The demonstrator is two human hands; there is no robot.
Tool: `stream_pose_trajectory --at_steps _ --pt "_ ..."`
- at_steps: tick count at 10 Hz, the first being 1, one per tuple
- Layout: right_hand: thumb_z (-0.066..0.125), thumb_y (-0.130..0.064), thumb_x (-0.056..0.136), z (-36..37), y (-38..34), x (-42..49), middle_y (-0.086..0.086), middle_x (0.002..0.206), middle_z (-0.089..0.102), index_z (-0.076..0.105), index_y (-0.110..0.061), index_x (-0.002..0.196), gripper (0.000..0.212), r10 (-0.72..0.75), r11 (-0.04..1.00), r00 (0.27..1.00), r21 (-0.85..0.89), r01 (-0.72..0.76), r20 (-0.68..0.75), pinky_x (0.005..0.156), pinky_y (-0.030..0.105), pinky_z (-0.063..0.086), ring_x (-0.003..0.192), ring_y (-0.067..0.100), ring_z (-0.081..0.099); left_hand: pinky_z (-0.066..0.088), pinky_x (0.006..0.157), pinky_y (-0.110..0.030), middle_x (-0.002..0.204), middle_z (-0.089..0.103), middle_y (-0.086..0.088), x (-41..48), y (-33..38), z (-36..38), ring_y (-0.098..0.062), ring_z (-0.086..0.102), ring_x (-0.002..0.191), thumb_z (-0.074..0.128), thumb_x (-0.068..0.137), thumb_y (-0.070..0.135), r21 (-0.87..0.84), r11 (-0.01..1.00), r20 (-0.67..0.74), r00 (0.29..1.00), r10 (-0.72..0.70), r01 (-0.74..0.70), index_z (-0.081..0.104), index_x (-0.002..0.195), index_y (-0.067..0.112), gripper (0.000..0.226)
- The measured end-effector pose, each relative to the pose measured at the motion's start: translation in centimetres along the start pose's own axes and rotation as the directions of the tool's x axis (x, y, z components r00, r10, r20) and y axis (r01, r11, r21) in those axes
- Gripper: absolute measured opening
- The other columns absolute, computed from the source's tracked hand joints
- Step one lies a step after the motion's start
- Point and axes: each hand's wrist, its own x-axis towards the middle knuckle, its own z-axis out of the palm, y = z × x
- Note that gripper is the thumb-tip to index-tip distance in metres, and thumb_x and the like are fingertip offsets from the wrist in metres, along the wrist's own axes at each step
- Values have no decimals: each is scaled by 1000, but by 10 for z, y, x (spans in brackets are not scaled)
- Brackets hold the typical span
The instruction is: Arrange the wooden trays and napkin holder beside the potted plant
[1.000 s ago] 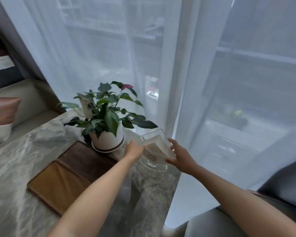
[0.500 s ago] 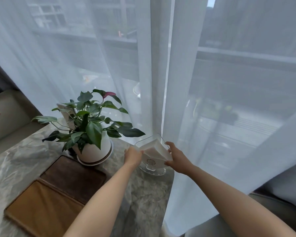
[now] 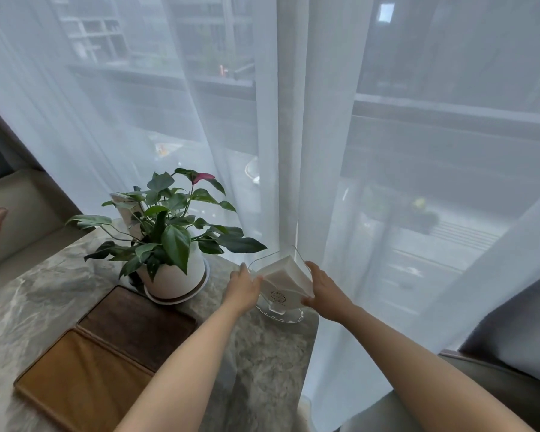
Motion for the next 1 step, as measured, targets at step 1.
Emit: stream_pose_trajectory --at_steps 1 --pt "64 -23 85 1 -10 -8 14 149 23 5 -10 145 85 -51 997 995 -54 46 -86 107 40 32 134 31 28 36 105 -42 147 30 -17 -12 -5 -9 -31 35 132 32 97 30 143 985 -143 983 116 -96 22 145 7 54"
